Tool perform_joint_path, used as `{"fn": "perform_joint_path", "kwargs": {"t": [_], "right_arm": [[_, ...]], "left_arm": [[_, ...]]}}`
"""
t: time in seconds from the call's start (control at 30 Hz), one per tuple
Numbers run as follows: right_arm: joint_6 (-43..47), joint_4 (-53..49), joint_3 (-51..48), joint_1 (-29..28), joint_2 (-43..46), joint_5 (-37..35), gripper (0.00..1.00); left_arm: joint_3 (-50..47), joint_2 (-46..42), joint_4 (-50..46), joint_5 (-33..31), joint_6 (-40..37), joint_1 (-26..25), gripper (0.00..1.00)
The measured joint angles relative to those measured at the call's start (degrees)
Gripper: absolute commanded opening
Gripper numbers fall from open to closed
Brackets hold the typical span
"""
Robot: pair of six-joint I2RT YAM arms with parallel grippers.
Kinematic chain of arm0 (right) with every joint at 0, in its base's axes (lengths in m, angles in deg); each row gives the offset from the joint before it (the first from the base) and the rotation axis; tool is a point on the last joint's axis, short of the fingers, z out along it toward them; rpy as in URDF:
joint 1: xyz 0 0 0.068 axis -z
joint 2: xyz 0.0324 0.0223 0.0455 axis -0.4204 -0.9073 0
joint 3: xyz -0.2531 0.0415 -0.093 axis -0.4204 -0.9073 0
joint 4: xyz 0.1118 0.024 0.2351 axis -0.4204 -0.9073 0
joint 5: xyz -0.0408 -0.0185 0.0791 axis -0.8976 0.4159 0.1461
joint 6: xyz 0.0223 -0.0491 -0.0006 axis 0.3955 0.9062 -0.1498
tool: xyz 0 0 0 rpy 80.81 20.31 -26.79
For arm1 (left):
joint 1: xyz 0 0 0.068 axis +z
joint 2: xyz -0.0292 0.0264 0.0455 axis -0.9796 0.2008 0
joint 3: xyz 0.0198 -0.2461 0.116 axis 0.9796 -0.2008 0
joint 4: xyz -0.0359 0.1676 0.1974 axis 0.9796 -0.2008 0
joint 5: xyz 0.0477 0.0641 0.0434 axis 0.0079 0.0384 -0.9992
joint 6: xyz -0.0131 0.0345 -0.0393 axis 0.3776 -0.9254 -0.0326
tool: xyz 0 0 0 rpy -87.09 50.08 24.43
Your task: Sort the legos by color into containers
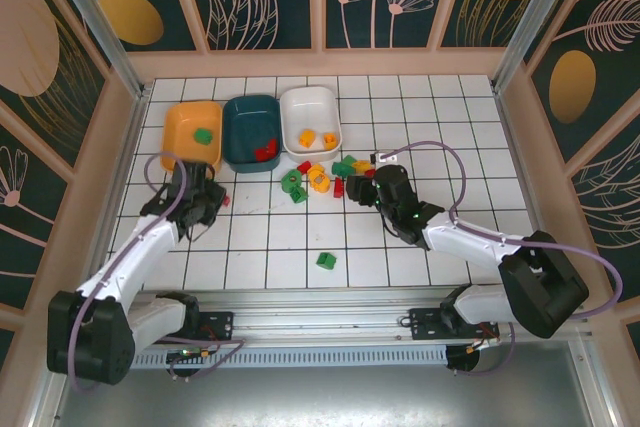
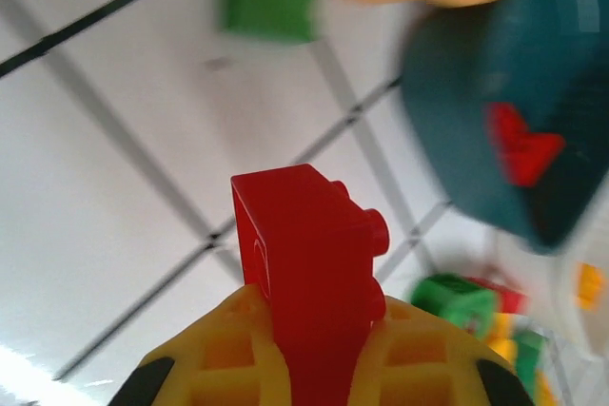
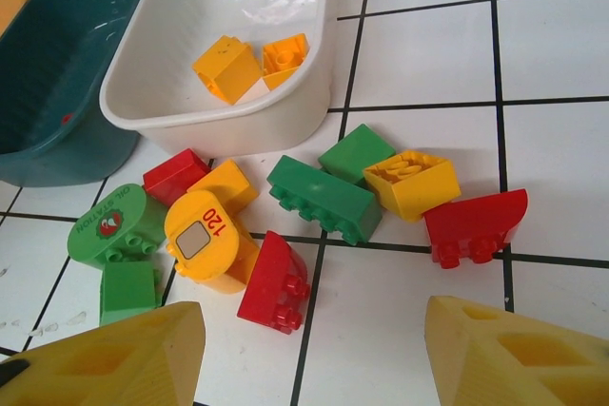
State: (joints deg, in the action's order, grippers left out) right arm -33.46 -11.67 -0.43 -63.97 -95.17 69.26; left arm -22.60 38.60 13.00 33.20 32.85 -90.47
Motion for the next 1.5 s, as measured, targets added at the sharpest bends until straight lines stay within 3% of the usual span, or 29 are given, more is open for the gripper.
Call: {"fn": "perform_joint_path", "kwargs": {"t": [0.13,0.3,0.5,0.57,0.7,0.8,1.03,1.2,1.33,1.5], "right_arm": [[0.0,0.0,0.0,0.0,-1.0,0.0,0.63],[0.0,0.0,0.0,-0.4,-1.7,-0.4,0.63],[0.0,0.1,0.0,-0.4,-1.7,-1.3,0.63],[0.1,0.1,0.0,-0.4,-1.7,-1.5,0.63],[0.3,0.1,0.0,-0.5,-1.7,-1.7,0.64],[0.5,0.1,0.0,-0.7,-1.7,-1.9,0.65],[0.5,0.2,0.0,-1.0,-1.7,-2.1,0.65],[0.5,0.2,0.0,-1.2,-1.9,-2.5,0.65],[0.5,0.2,0.0,-1.2,-2.5,-3.0,0.65],[0.5,0.2,0.0,-1.3,-2.5,-3.0,0.65]], "left_arm": [[13.8,10.2,0.4,-0.6,-5.6,-2.0,0.00],[33.9,29.5,0.1,-3.2,-13.9,-4.2,0.02],[48.8,49.2,-2.6,-5.3,-21.5,-4.5,0.09],[52.0,53.5,-4.2,-6.0,-23.5,-4.5,0.22],[54.5,56.4,-6.4,-6.7,-27.3,-4.5,0.66],[54.6,55.1,-6.4,-7.0,-29.6,-4.5,0.82],[44.1,39.3,-1.4,-7.5,-33.2,-5.9,0.84],[29.4,26.6,7.5,-6.5,-35.9,-13.9,0.71],[20.6,26.8,11.8,-5.8,-38.7,-21.4,0.59],[17.4,31.4,12.0,-7.0,-42.0,-25.1,0.59]]}}
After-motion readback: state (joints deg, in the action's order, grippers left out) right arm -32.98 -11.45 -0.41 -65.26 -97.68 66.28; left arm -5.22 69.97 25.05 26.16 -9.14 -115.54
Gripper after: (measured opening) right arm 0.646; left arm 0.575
